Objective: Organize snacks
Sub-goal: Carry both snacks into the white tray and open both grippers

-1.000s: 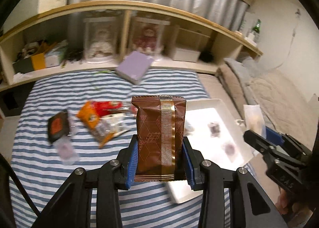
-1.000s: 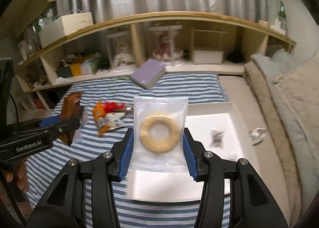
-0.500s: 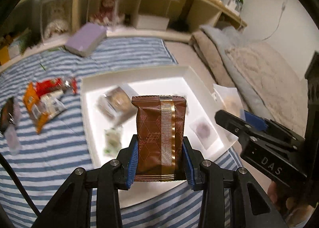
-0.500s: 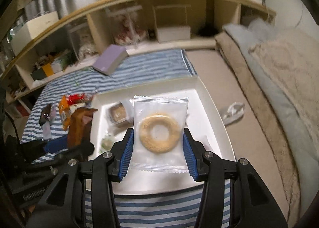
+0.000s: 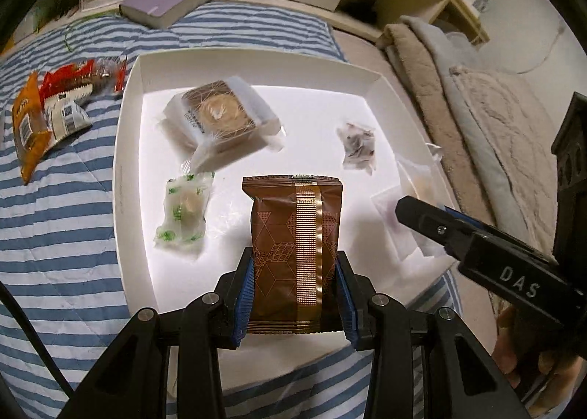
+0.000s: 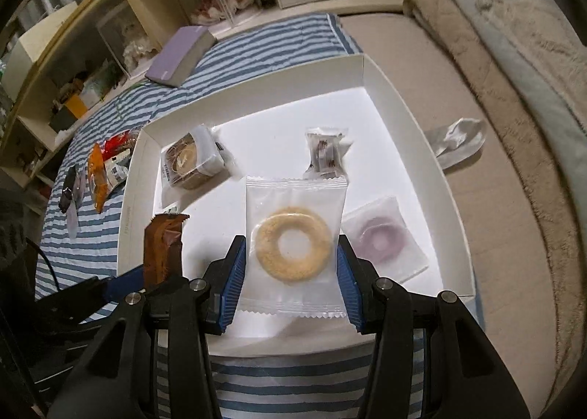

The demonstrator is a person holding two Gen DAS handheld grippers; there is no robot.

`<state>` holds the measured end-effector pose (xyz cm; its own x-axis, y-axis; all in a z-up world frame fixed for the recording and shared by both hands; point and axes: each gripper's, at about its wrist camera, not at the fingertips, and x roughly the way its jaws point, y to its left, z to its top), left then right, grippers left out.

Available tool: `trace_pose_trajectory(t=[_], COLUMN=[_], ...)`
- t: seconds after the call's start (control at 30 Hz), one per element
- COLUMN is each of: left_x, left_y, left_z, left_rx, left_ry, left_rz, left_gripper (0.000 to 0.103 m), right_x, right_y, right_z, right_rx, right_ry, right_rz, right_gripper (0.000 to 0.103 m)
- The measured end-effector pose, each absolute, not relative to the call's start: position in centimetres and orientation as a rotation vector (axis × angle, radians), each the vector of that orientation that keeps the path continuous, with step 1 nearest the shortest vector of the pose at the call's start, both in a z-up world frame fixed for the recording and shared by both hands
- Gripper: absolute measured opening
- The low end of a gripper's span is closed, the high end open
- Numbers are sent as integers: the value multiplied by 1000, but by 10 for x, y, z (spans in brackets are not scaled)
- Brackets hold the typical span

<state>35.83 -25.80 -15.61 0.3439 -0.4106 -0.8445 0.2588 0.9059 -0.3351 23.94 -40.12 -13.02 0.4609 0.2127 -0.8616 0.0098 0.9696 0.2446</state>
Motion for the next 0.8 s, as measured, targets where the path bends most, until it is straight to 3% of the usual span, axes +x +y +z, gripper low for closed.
trace_pose_trajectory(t=[0.13, 0.23, 0.3, 0.47, 0.53, 0.57, 0.7, 0.8], left_x=[368, 369, 366, 353, 350, 349, 344, 341], left_y=[-260, -258, -258, -251, -249, -249, -246, -243], left_z=[-161, -160, -158, -155, -154, -153, -148, -144], left_rx=[-150, -133, -118, -94, -82, -72, -53, -56], left_ry=[1139, 1122, 1112, 1109, 1107, 1106, 1098, 1093], left_rz=[-432, -430, -427, -426, -426, -427, -426, -428], left_gripper=[42, 57, 62, 71, 78, 84, 101, 103], right_x=[243, 245, 245, 242, 240, 239, 233, 230], right_y=[-402, -403, -406, -412, -414, -414, -412, -409], right_z=[-132, -133, -134, -136, -135, -135, -133, -129], right_rx=[257, 274, 290, 299, 301, 303, 288, 258], right_ry=[1088, 1088, 1096, 1107, 1110, 1109, 1114, 1106], right_rz=[143, 135, 128, 105, 96, 94, 103, 96], right_gripper=[48, 50, 65, 79, 91, 103, 103, 103])
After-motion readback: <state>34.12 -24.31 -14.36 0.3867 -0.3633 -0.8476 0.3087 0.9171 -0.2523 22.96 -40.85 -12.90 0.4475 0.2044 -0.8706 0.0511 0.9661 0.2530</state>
